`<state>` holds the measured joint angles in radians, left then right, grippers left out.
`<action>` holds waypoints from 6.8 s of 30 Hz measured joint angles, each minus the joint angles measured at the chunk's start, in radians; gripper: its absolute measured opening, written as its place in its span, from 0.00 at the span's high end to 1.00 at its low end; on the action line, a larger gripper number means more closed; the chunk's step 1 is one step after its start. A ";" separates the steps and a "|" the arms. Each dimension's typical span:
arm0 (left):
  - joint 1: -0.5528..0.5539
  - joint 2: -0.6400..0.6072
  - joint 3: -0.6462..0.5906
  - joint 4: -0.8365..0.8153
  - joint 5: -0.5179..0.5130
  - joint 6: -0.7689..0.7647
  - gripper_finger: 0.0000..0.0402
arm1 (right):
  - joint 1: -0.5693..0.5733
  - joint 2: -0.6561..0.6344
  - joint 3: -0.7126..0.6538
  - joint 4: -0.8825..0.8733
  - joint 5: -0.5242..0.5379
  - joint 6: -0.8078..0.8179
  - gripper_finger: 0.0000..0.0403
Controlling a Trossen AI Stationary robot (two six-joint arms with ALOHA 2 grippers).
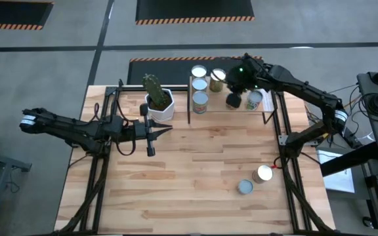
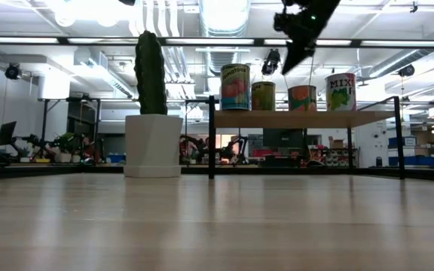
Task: Pick and place cans onto a shelf
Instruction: Adjust the canned oranges on the shelf
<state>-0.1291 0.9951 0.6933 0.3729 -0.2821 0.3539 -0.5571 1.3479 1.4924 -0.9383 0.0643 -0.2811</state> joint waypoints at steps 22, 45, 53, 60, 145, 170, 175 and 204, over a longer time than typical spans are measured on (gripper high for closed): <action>0.000 0.000 0.000 -0.003 0.000 0.000 0.99 | -0.074 0.140 -0.002 0.315 -0.003 -0.099 0.97; 0.000 0.000 0.000 -0.016 0.000 0.004 0.99 | -0.080 0.090 0.168 -0.079 -0.152 -0.135 0.97; 0.000 0.000 0.000 -0.015 0.000 0.004 0.99 | -0.098 0.101 0.109 -0.072 -0.151 -0.128 0.97; 0.000 0.000 0.000 -0.015 0.000 0.004 0.99 | -0.115 0.113 0.109 -0.061 -0.076 -0.130 0.97; 0.000 0.000 0.000 -0.008 0.000 0.049 0.99 | -0.222 0.184 0.185 -0.171 -0.286 -0.139 0.98; 0.000 0.000 0.000 -0.007 0.000 0.050 0.99 | -0.257 0.191 0.185 0.058 -0.193 -0.112 0.98; 0.000 0.000 0.000 -0.007 0.000 0.050 0.99 | -0.256 0.184 0.185 0.103 -0.195 -0.096 0.98; 0.000 0.000 0.011 -0.023 0.000 0.056 0.99 | -0.187 0.260 0.134 0.298 -0.221 -0.093 0.98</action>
<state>-0.1294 0.9955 0.7040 0.3500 -0.2817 0.4103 -0.7443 1.6078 1.6268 -0.6403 -0.1564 -0.3740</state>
